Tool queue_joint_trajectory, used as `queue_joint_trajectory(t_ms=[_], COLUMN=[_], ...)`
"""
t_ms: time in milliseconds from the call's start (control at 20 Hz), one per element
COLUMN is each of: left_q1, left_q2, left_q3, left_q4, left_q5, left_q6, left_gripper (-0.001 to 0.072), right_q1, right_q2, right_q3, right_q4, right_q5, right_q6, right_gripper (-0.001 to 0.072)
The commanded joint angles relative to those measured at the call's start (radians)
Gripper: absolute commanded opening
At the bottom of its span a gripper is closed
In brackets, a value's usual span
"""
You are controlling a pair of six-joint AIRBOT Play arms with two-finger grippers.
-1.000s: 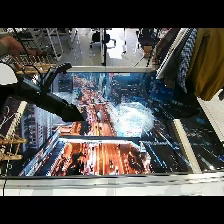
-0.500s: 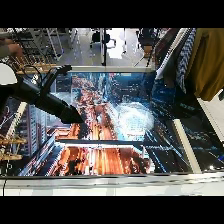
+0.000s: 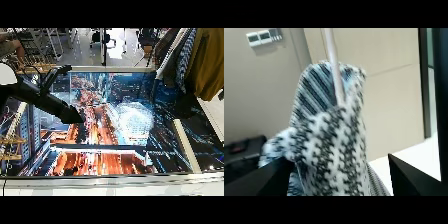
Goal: Fold the clothes and pants, and hang the long-sleeved shirts on hangers.
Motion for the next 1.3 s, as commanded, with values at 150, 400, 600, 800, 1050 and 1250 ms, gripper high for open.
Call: queue_joint_trajectory(t_ms=[150, 400, 600, 800, 1050, 1250], left_q1=[0.001, 0.001, 0.013, 0.039, 0.037, 0.037], left_q2=[0.0, 0.002, 0.017, 0.039, 0.034, 0.034], left_q3=[0.0, 0.0, 0.0, 0.0, 0.0, 0.0], left_q4=[0.001, 0.342, 1.047, 1.125, 1.122, 1.122], left_q5=[0.0, 0.0, 0.004, 0.054, 0.053, 0.053], left_q6=[0.001, -0.069, -0.289, -0.286, -0.286, -0.286], left_gripper=[0.0546, 0.0504, 0.047, 0.047, 0.0469, 0.0469], right_q1=[0.002, 0.364, 1.033, 1.605, 1.784, 1.784], right_q2=[0.18, 0.23, 0.195, 0.179, 0.129, 0.13], right_q3=[0.0, -0.004, -0.137, -0.292, -0.295, -0.295], right_q4=[0.417, 1.091, 0.902, 0.422, 0.206, 0.212], right_q5=[0.014, 0.415, 0.909, 0.758, 0.446, 0.446], right_q6=[-0.001, -0.454, -0.507, -0.55, -0.653, -0.654], right_gripper=[0.0694, 0.0628, 0.0565, 0.0468, 0.0046, 0.0046])
